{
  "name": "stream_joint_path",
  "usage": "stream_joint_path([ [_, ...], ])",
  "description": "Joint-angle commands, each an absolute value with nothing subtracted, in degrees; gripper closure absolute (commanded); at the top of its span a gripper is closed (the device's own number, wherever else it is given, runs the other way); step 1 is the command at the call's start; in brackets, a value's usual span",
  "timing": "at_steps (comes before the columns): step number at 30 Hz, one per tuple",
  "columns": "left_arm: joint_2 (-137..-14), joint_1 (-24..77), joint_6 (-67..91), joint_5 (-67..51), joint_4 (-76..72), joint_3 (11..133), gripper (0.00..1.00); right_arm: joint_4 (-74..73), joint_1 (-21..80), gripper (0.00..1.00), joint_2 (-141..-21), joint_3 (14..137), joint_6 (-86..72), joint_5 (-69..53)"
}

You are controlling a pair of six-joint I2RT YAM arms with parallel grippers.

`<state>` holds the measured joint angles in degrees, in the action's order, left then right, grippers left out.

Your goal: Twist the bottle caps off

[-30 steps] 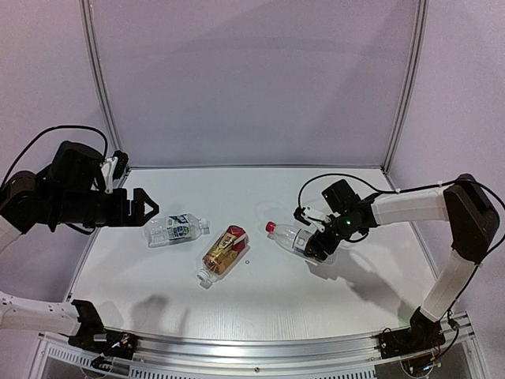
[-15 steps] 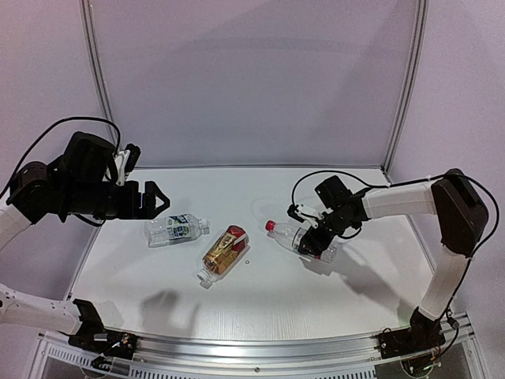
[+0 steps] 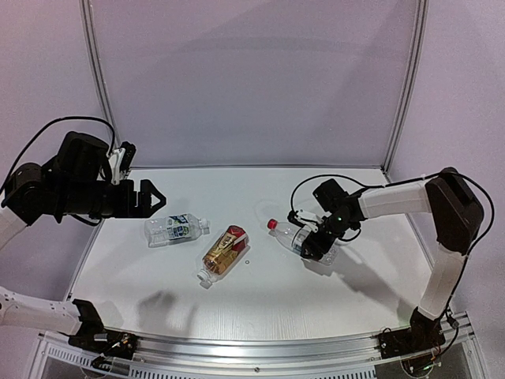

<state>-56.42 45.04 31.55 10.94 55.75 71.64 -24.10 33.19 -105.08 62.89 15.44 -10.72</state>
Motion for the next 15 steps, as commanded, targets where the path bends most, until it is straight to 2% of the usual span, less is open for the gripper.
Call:
stream_joint_path([
  [1, -55.9, 44.2, 30.5, 11.2, 55.6, 72.3, 0.02, -24.5, 32.9, 0.28, -104.2, 60.4, 15.9, -9.3],
  [8, -56.8, 44.2, 31.2, 10.0, 54.2, 72.7, 0.01, -22.3, 32.9, 0.51, -101.8, 58.6, 16.7, -9.5],
  [15, -58.1, 44.4, 31.7, 6.7, 50.6, 74.6, 0.01, -24.2, 33.0, 0.56, -96.0, 61.0, 13.5, -10.5],
])
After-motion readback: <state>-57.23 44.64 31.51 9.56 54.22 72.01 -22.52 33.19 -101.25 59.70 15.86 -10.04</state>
